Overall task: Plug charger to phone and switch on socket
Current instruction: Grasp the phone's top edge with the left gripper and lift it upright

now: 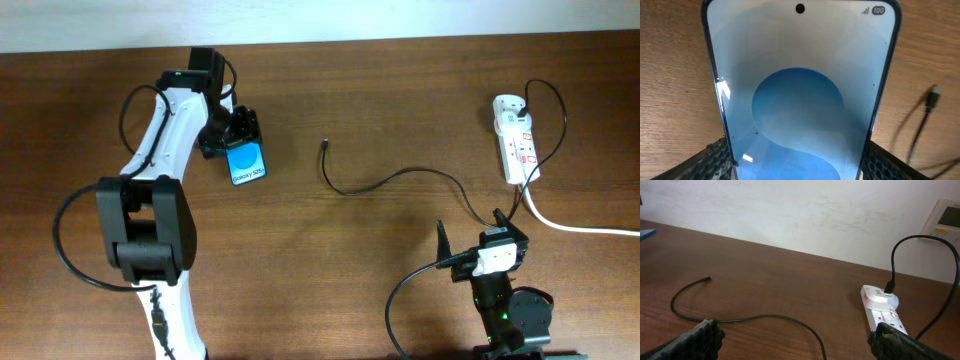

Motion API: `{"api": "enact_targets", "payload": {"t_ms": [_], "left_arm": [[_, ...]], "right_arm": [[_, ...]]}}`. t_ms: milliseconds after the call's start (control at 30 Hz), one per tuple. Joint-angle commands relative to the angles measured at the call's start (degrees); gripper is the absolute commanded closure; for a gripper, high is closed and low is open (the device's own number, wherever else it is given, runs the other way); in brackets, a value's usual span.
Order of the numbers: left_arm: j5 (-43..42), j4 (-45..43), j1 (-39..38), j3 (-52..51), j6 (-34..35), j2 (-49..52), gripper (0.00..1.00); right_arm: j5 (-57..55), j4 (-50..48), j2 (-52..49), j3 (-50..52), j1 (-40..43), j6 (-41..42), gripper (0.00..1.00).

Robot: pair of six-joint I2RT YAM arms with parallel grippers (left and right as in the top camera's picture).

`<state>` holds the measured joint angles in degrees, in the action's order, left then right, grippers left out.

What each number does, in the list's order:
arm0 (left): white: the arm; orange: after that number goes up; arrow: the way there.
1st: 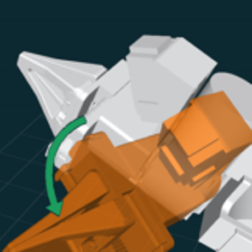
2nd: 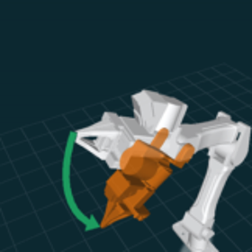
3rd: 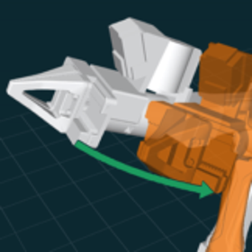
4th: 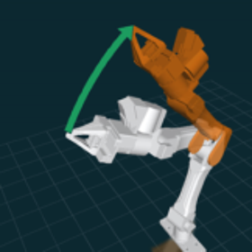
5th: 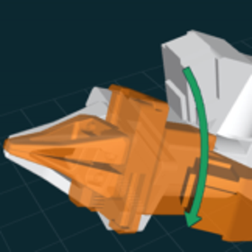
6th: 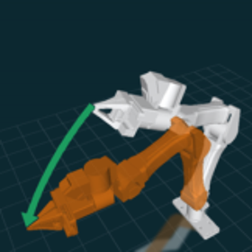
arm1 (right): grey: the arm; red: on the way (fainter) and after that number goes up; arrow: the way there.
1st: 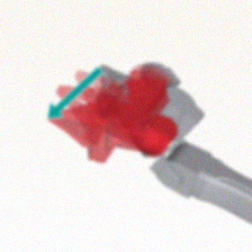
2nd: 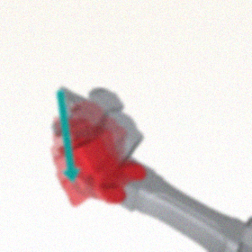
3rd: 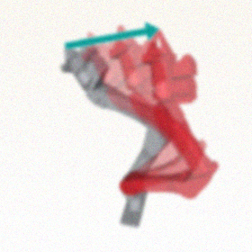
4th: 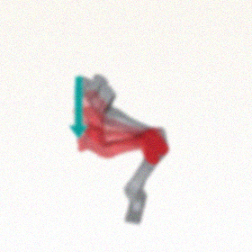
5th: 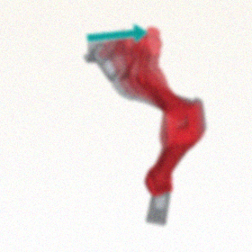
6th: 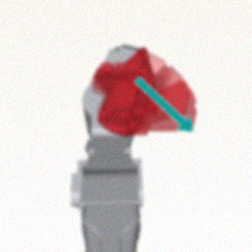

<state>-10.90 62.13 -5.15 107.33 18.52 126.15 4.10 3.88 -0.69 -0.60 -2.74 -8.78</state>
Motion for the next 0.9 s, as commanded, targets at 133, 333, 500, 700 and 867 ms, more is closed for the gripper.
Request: {"api": "enact_targets", "payload": {"t_ms": [133, 333, 500, 700, 867], "left_arm": [[-3.32, 2.49, -0.07, 4.83, 5.88, -0.04, 1.00], [-3.56, 3.54, -0.07, 4.83, 13.14, -0.04, 1.00], [-5.03, 3.50, -0.07, 4.87, 14.93, -0.04, 1.00], [-4.92, 3.06, -0.07, 4.87, 14.93, -0.04, 1.00], [-9.60, 3.10, 0.17, 4.90, 17.86, -0.04, 1.00]], "right_arm": [[0.20, 0.26, 0.37, 0.28, -0.20, 0.70, 0.02], [1.75, -0.22, 0.37, 0.26, -0.20, 9.22, 0.02], [7.32, 0.76, -1.29, -3.61, -0.20, 11.23, 0.02], [9.77, 5.07, -17.92, -18.12, -0.20, 11.21, 0.02], [15.56, 7.93, -33.11, -27.47, -0.20, 11.21, 0.02]]}}
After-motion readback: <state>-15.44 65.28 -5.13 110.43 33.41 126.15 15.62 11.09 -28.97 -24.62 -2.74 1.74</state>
